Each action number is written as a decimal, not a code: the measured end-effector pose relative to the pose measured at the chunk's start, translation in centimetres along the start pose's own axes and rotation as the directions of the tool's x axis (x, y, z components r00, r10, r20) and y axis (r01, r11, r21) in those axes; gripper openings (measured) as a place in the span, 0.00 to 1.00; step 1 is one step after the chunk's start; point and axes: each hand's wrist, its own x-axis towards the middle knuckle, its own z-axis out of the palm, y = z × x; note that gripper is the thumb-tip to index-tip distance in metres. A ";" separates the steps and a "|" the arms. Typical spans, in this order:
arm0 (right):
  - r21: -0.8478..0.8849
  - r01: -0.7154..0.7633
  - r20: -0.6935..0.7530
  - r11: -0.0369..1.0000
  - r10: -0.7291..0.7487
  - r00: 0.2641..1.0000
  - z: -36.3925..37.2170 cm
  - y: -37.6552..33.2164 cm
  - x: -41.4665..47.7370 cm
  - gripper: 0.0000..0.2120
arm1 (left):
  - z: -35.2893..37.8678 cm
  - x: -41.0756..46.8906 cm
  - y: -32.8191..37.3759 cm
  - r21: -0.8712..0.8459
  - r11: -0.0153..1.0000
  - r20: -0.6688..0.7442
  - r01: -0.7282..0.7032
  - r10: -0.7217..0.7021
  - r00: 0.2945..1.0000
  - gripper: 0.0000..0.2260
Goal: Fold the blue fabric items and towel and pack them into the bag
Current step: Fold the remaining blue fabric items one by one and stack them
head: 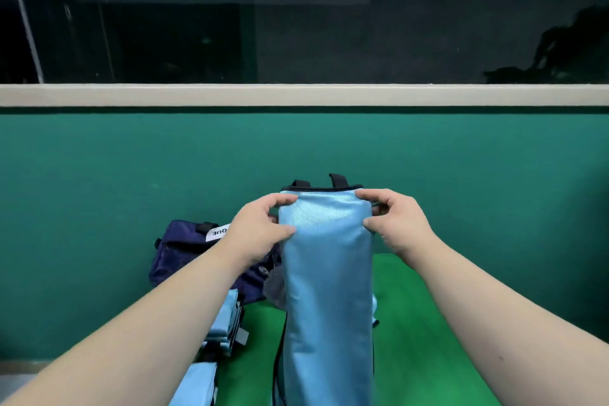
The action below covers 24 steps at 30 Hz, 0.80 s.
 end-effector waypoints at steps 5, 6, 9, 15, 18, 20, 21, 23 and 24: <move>0.003 0.228 -0.137 0.974 -0.225 0.965 -0.6 -2.8 -1.8 0.31 | -1.5 -0.9 2.2 0.092 0.988 -0.102 -0.124 0.133 0.986 0.21; -0.003 0.259 -0.146 0.966 -0.256 0.956 -0.7 -2.8 -3.3 0.30 | -1.3 -2.1 2.2 0.126 0.982 -0.110 -0.141 0.155 0.982 0.21; -0.006 0.266 -0.150 0.964 -0.264 0.953 -0.4 -0.1 -8.3 0.30 | -0.1 -7.0 -0.1 0.125 0.983 -0.089 -0.133 0.145 0.985 0.21; -0.038 -0.101 0.023 0.994 0.102 0.995 3.9 13.1 -19.6 0.22 | 5.8 -18.0 -11.7 0.025 0.955 0.106 0.296 -0.297 0.949 0.21; -0.126 -0.273 0.123 0.954 0.288 0.950 5.9 18.7 -25.0 0.16 | 8.1 -23.4 -16.9 0.019 0.872 0.161 0.489 -0.485 0.860 0.17; -0.159 -0.296 0.168 0.942 0.321 0.932 6.7 20.5 -26.9 0.14 | 9.0 -25.7 -19.2 0.015 0.842 0.149 0.539 -0.535 0.831 0.16; -0.158 -0.292 0.176 0.943 0.318 0.932 6.9 20.9 -27.2 0.14 | 9.1 -26.2 -19.9 0.011 0.837 0.137 0.547 -0.543 0.828 0.15; -0.117 -0.290 0.159 0.950 0.306 0.939 7.2 21.2 -26.9 0.17 | 9.1 -26.3 -20.6 0.014 0.830 0.120 0.558 -0.555 0.823 0.14; -0.103 -0.291 0.147 0.951 0.304 0.941 7.4 21.3 -26.7 0.18 | 9.0 -26.2 -20.9 0.020 0.831 0.110 0.556 -0.555 0.825 0.14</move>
